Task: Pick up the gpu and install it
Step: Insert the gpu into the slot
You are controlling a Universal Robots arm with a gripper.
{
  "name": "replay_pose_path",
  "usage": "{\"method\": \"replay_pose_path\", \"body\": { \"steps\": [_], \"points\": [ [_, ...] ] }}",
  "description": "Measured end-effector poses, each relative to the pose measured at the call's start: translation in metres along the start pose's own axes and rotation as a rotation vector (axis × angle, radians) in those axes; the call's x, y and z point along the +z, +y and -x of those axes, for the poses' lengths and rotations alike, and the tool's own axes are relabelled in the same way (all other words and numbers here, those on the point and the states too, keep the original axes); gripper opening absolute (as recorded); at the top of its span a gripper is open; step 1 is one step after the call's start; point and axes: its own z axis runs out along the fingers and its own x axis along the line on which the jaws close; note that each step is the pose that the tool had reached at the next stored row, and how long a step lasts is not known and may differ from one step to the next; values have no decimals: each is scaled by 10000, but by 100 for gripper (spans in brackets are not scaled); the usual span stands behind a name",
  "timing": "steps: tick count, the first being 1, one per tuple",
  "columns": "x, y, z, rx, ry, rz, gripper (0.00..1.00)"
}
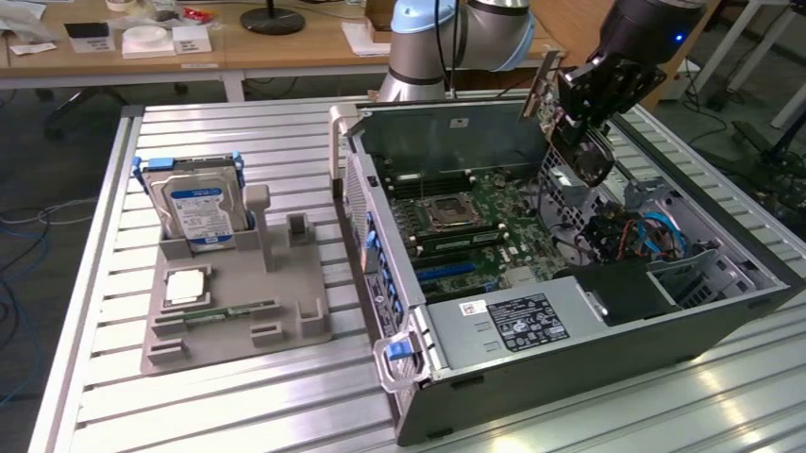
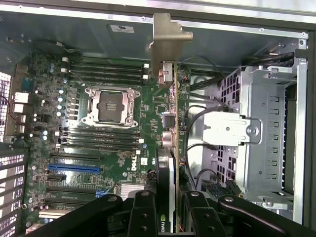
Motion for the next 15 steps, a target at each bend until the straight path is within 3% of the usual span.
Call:
{"method": "replay_pose_path", "body": {
  "steps": [1, 3, 15],
  "points": [
    [0, 0, 0, -37, 5, 0, 27],
    [1, 0, 0, -893, 130, -7, 27],
    [6, -1, 0, -2969, 427, 24, 27]
  ]
}}
